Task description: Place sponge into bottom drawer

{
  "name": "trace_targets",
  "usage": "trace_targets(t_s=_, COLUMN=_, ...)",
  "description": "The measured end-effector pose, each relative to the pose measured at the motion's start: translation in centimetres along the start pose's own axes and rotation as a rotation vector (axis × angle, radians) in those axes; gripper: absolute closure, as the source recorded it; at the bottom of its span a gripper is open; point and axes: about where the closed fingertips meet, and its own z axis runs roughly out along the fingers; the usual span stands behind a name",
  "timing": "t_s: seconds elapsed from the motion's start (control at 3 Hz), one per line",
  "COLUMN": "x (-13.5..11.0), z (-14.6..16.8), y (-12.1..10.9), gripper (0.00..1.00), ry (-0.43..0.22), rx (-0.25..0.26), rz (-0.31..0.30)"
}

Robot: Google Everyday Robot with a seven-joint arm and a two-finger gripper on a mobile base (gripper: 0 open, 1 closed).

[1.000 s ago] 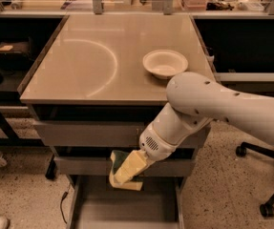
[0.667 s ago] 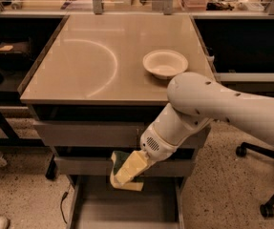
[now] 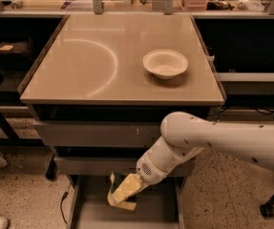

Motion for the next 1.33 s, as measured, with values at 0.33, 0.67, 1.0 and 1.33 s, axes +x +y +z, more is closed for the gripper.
trace_targets(t_s=0.33, x=0.7, z=6.1, y=-3.7, gripper=1.00, ry=-0.041, rx=-0.039, rz=0.072)
trace_targets(t_s=0.67, x=0.7, z=6.1, y=-3.7, gripper=1.00, ry=-0.041, rx=-0.039, rz=0.072)
trace_targets(t_s=1.0, x=0.8, z=8.4, y=-4.3, gripper=1.00, ry=-0.045, rx=-0.037, rz=0.099)
trace_targets(t_s=1.33, x=1.0, z=12.5, y=-6.6, gripper=1.00, ry=-0.079, rx=-0.039, rz=0.194)
